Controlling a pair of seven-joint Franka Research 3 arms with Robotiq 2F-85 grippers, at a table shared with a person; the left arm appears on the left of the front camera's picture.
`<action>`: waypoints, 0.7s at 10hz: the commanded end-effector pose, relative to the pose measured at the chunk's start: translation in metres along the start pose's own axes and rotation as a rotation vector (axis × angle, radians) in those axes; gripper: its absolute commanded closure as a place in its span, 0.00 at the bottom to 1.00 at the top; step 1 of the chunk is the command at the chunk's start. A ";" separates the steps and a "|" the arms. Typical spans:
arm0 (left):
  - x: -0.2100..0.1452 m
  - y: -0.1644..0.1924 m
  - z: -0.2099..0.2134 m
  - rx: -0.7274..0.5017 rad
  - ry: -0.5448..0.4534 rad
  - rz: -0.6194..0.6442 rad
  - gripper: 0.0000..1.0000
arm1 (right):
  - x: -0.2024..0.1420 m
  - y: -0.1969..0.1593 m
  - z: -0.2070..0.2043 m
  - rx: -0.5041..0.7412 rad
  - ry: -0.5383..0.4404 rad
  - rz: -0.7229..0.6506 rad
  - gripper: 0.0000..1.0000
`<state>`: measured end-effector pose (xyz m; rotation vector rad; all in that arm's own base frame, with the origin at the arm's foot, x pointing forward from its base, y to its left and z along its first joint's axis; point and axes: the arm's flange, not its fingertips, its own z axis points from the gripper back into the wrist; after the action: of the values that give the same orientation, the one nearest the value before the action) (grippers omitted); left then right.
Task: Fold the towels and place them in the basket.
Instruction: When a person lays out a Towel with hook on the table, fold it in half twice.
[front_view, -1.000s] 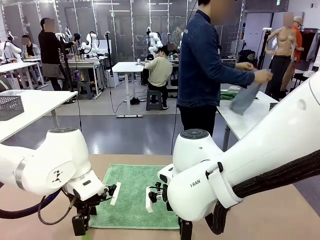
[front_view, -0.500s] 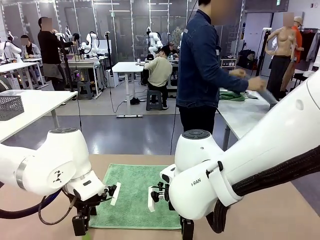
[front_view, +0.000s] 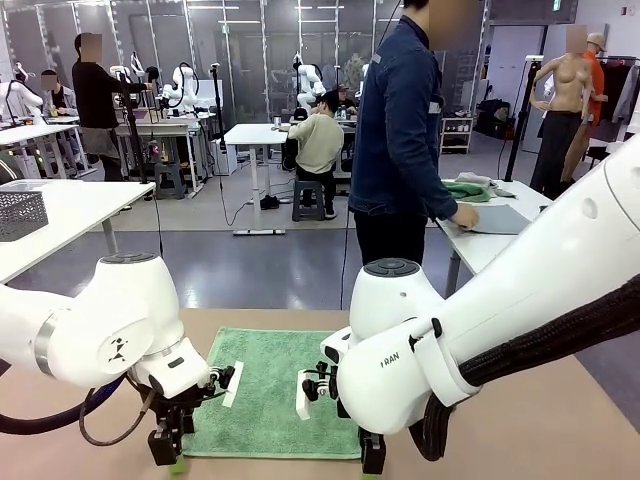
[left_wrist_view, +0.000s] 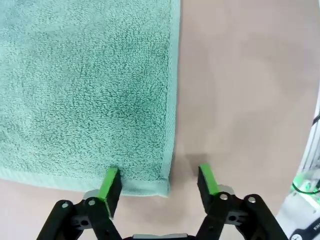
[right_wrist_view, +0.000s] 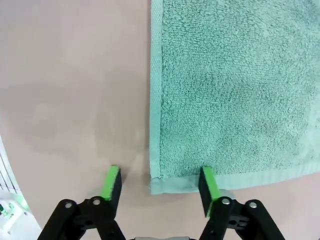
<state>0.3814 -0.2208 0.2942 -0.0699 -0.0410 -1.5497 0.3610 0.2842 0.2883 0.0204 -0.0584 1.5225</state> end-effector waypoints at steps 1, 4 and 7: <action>-0.001 0.003 -0.007 -0.013 -0.001 -0.019 1.00 | 0.004 -0.002 -0.001 0.014 -0.009 -0.043 0.88; -0.002 0.003 -0.007 -0.015 0.001 -0.022 0.94 | 0.003 -0.002 0.002 0.010 -0.009 -0.050 1.00; -0.002 0.003 -0.004 -0.019 -0.006 -0.020 1.00 | 0.002 -0.004 0.005 0.017 -0.008 -0.065 1.00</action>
<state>0.3801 -0.2243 0.2993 -0.0704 -0.0375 -1.5593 0.3686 0.2838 0.2953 0.0231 -0.0777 1.4904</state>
